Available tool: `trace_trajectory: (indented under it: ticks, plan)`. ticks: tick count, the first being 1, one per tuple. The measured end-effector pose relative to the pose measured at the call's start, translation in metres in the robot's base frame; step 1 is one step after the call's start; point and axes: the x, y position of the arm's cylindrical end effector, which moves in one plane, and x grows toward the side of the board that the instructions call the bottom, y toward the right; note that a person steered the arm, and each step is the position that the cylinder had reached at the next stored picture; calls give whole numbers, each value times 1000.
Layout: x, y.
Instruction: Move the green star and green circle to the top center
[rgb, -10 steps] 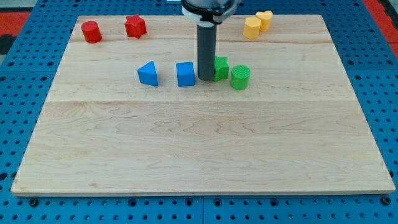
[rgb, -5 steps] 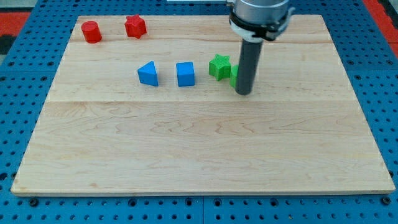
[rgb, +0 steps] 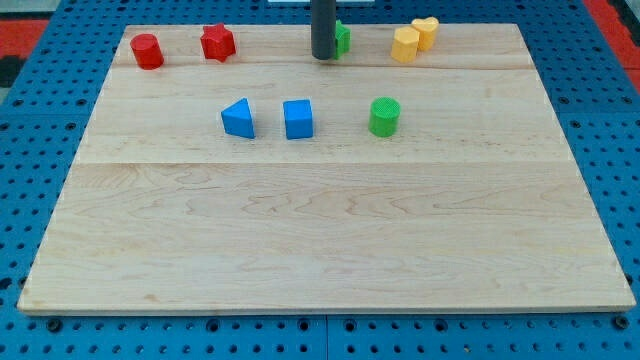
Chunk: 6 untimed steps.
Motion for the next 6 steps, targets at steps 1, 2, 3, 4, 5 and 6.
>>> trace_trajectory:
  ticks: [1,2,3,4,5,6]
  plan:
    - [-1,27]
    - [-6,53]
    - [-22,64]
    - [-36,61]
    - [-32,11]
    - [-11,13]
